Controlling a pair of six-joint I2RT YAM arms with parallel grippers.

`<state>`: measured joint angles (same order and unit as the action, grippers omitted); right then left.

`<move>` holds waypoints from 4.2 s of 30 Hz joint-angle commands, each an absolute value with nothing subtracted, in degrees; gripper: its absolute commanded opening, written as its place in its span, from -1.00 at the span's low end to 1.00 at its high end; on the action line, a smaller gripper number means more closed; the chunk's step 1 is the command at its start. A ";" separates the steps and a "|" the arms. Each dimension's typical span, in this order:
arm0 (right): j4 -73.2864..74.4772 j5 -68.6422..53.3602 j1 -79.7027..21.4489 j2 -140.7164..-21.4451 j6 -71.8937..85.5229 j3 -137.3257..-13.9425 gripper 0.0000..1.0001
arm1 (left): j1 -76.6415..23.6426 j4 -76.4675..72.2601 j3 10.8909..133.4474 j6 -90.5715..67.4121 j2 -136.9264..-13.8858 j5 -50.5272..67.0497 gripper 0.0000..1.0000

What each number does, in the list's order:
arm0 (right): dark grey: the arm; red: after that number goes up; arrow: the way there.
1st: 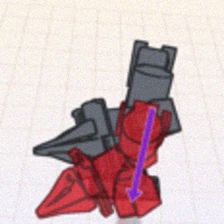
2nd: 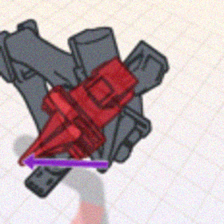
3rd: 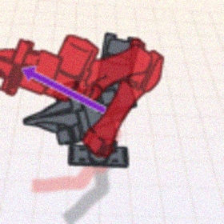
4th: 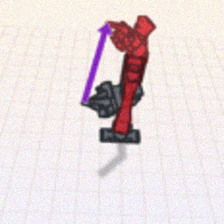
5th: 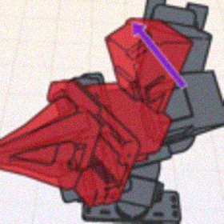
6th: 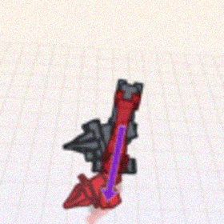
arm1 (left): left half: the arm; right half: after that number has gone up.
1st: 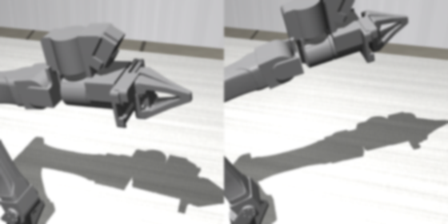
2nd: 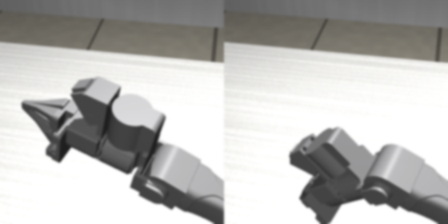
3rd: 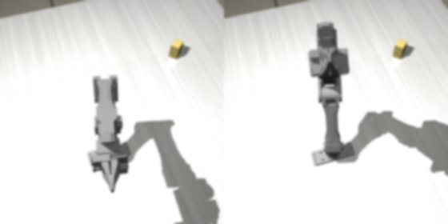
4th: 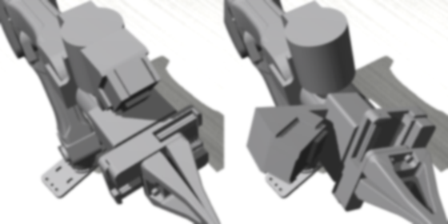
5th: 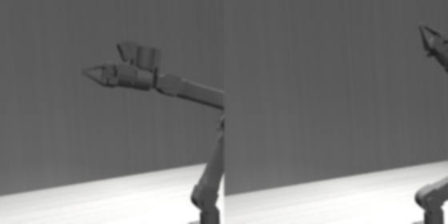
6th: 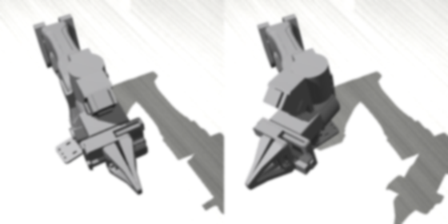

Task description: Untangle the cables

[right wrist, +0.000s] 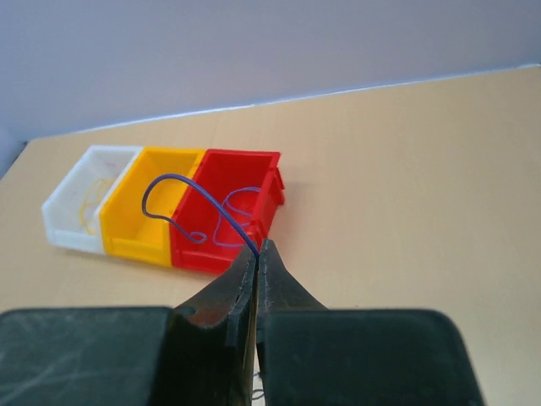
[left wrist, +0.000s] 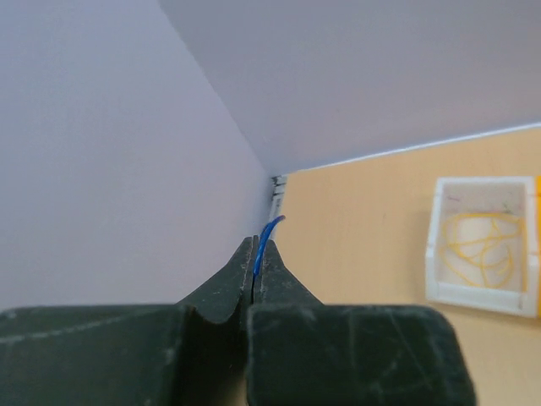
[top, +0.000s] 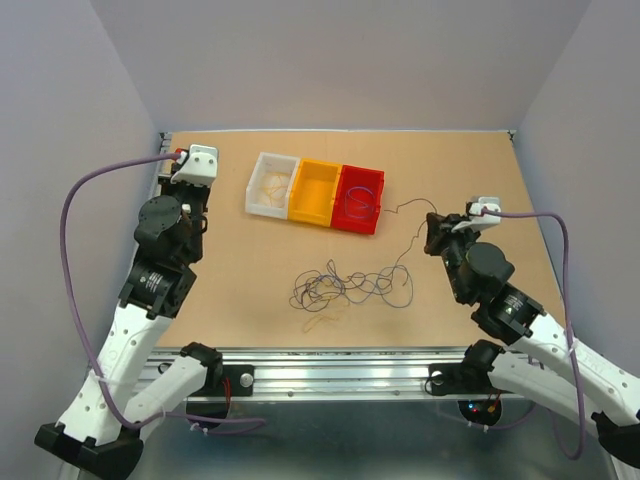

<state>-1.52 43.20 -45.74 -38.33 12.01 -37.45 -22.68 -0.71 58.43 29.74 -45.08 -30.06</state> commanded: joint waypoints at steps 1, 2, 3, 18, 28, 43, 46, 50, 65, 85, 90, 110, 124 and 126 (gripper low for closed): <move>-1.76 22.27 -45.79 -41.12 8.27 -42.27 -0.99 | -22.32 -0.10 62.48 26.20 -43.59 -16.72 -1.00; -1.58 16.93 -45.70 -42.61 7.57 -42.88 -0.99 | -22.32 1.65 63.88 25.58 -45.07 -15.31 -1.00; -1.58 15.40 -45.79 -43.84 7.47 -43.41 -0.99 | -22.24 1.93 64.33 25.32 -45.87 -14.07 -1.00; -0.18 -14.93 -45.79 -60.99 -4.91 -48.69 -0.97 | -22.32 -5.09 76.28 21.02 -63.78 6.67 -1.00; 4.65 -23.37 -45.88 -66.43 -12.03 -49.13 -0.15 | -22.33 -5.27 88.94 18.37 -78.92 12.99 -1.00; -35.46 -8.09 -45.88 -70.22 -7.65 -45.88 1.00 | -23.02 -2.11 94.13 11.08 -83.23 27.94 -1.00; -39.19 -9.93 -45.88 -73.73 -8.00 -47.89 1.00 | -23.47 -1.67 93.08 10.20 -82.62 29.87 -1.00; -45.41 -6.96 -45.88 -81.98 -8.08 -53.42 1.00 | -24.69 -0.44 91.41 10.02 -80.78 30.15 -1.00; -69.34 13.97 -46.84 -97.56 -12.92 -55.55 1.00 | -27.95 2.46 86.49 7.12 -76.55 24.79 -1.00; -67.59 9.50 -46.85 -95.80 -13.19 -52.74 -0.99 | -28.92 4.39 84.11 7.29 -75.76 25.84 -1.00; -65.92 13.96 -46.93 -94.66 -13.27 -52.12 -0.99 | -28.65 0.89 83.06 6.68 -77.51 24.00 -1.00; -66.80 -4.31 -29.28 -100.02 1.74 -57.13 -0.99 | -26.98 -16.17 77.17 4.66 -87.00 26.10 -0.98; -65.84 -0.27 -25.05 -104.15 11.06 -48.17 -0.99 | -26.98 -14.94 81.47 5.36 -99.66 29.88 -0.34; -60.23 1.30 -24.96 -104.59 11.51 -49.56 -0.99 | -26.98 -14.42 81.65 5.89 -99.84 29.10 0.07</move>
<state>-63.26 -2.04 -25.45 -104.01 7.92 -49.36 -27.24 -12.80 78.04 4.95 -101.06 28.05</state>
